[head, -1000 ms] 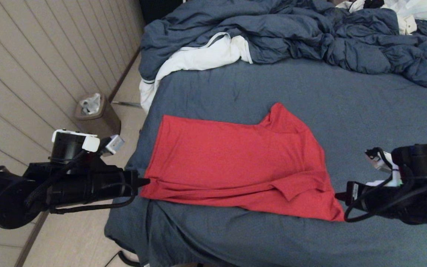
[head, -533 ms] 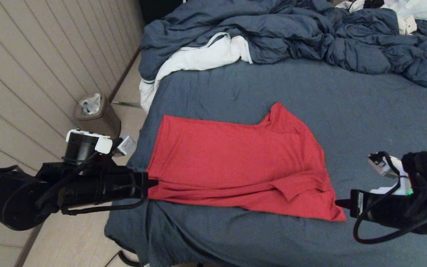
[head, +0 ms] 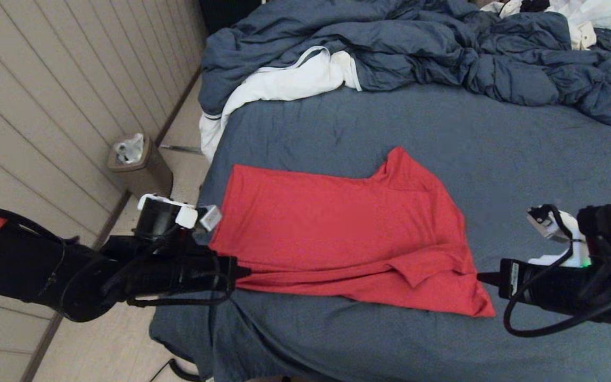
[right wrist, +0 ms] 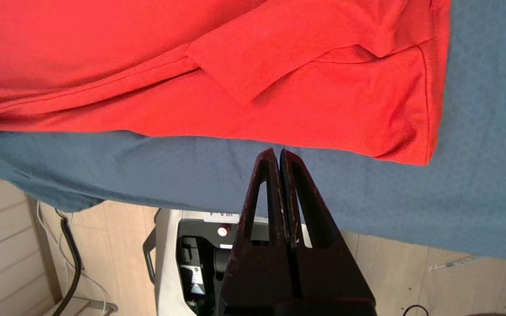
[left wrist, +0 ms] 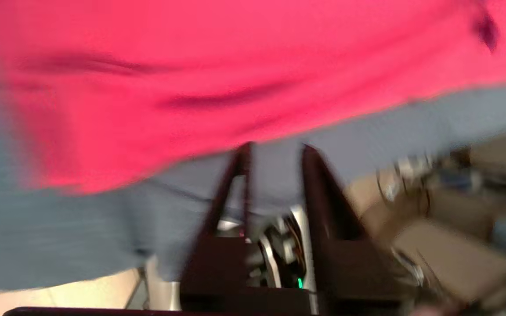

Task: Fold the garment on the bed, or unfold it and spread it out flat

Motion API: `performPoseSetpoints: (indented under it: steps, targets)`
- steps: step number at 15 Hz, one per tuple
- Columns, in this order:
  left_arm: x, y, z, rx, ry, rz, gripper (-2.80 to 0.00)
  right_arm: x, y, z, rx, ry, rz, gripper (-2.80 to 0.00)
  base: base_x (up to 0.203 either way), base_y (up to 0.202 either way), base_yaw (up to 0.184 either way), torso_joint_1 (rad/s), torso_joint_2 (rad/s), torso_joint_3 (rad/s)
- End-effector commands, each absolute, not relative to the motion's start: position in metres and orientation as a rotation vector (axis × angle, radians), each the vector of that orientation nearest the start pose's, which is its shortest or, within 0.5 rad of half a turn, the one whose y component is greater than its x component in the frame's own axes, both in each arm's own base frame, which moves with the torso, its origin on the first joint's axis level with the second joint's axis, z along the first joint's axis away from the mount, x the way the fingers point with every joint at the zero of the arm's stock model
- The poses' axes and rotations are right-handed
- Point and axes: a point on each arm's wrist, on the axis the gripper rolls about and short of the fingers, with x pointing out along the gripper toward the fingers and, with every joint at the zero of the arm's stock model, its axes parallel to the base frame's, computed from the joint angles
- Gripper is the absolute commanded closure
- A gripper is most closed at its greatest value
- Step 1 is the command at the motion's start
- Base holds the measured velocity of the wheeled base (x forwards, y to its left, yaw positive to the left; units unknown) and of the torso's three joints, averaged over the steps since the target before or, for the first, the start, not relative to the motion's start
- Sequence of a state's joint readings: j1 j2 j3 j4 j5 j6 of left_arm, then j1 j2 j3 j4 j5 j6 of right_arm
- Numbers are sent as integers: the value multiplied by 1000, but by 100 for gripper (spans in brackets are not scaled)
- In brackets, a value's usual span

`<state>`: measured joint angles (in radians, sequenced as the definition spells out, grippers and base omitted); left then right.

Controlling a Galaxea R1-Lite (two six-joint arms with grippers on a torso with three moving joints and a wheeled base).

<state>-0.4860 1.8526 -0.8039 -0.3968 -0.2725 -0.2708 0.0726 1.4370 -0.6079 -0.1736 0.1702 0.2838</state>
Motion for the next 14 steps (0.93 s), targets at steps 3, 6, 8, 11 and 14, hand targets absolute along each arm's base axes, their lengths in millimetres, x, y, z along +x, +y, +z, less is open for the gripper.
performPoseSetpoints:
  steps: [3, 6, 8, 11, 14]
  targets:
    - [280, -183, 86, -104, 821, -668, -280, 217, 17, 150, 324, 723, 184, 0, 0, 0, 0, 0, 0, 0]
    - [285, -185, 75, -59, 827, -650, -280, 217, 17, 148, 333, 725, 207, 0, 0, 0, 0, 0, 0, 0]
    - [286, -185, 74, -58, 826, -647, -280, 216, 18, 147, 335, 729, 210, 0, 0, 0, 0, 0, 0, 0]
    - [292, -179, 71, -54, 823, -612, -280, 217, 18, 147, 335, 731, 211, 0, 0, 0, 0, 0, 0, 0]
    - [310, -167, 72, -32, 759, -536, -280, 216, 18, 145, 336, 735, 215, 0, 0, 0, 0, 0, 0, 0]
